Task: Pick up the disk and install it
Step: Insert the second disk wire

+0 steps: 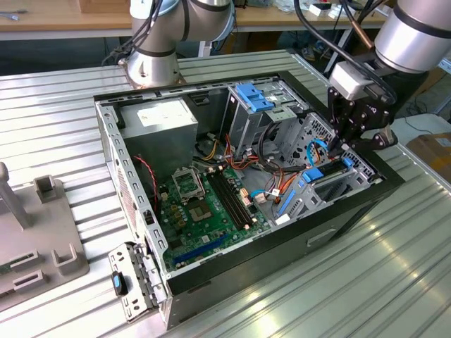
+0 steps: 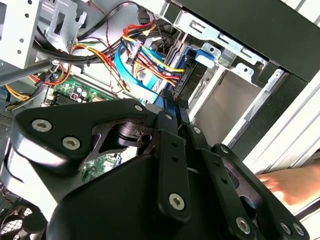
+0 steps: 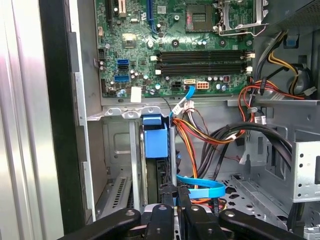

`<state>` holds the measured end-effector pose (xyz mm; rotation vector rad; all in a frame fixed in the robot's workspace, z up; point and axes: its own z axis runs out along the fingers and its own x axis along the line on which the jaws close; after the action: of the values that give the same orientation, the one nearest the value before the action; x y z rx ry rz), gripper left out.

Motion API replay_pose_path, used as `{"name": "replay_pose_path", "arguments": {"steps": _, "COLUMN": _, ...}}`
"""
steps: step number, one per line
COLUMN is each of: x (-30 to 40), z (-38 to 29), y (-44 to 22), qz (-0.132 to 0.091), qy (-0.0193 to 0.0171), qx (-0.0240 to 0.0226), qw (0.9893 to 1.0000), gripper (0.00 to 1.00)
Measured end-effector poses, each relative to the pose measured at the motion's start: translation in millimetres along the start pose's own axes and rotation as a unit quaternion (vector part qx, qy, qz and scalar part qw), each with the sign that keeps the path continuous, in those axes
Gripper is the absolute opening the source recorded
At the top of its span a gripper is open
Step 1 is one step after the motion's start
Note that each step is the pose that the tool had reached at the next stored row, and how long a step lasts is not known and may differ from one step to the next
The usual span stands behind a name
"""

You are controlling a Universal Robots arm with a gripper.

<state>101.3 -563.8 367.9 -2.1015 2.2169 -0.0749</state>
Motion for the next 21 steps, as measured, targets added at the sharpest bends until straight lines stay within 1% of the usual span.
{"name": "replay_pose_path", "arguments": {"steps": 2, "x": 0.8, "z": 0.2, "y": 0.4, "qz": 0.0, "qy": 0.0, "qx": 0.0, "qw": 1.0, "gripper": 0.16}}
{"name": "replay_pose_path", "arguments": {"steps": 3, "x": 0.9, "z": 0.3, "y": 0.6, "qz": 0.0, "qy": 0.0007, "qx": 0.0, "qw": 1.0, "gripper": 0.16}}
{"name": "replay_pose_path", "arguments": {"steps": 4, "x": 1.1, "z": 0.5, "y": 0.8, "qz": 0.0, "qy": 0.0029, "qx": 0.0001, "qw": 1.0, "gripper": 0.16}}
{"name": "replay_pose_path", "arguments": {"steps": 5, "x": 1.2, "z": 0.9, "y": 1.0, "qz": 0.0, "qy": 0.0036, "qx": 0.0002, "qw": 1.0, "gripper": 0.16}}
{"name": "replay_pose_path", "arguments": {"steps": 9, "x": 1.7, "z": 3.4, "y": 1.9, "qz": -0.002, "qy": 0.0035, "qx": 0.0002, "qw": 1.0, "gripper": 0.16}}
{"name": "replay_pose_path", "arguments": {"steps": 11, "x": 2.1, "z": 4.9, "y": 3.0, "qz": -0.009, "qy": 0.0029, "qx": 0.0011, "qw": 1.0, "gripper": 0.16}}
{"name": "replay_pose_path", "arguments": {"steps": 14, "x": 2.1, "z": 5.0, "y": 3.4, "qz": -0.011, "qy": 0.0027, "qx": 0.0015, "qw": 0.9999, "gripper": 0.16}}
{"name": "replay_pose_path", "arguments": {"steps": 18, "x": 3.0, "z": 5.5, "y": 3.7, "qz": -0.012, "qy": -0.0001, "qx": 0.0052, "qw": 0.9999, "gripper": 0.16}}
{"name": "replay_pose_path", "arguments": {"steps": 20, "x": 3.2, "z": 5.8, "y": 3.8, "qz": -0.014, "qy": -0.0004, "qx": 0.0085, "qw": 0.9999, "gripper": 0.16}}
{"name": "replay_pose_path", "arguments": {"steps": 21, "x": 3.6, "z": 6.3, "y": 4.0, "qz": -0.015, "qy": -0.0008, "qx": 0.0114, "qw": 0.9998, "gripper": 0.16}}
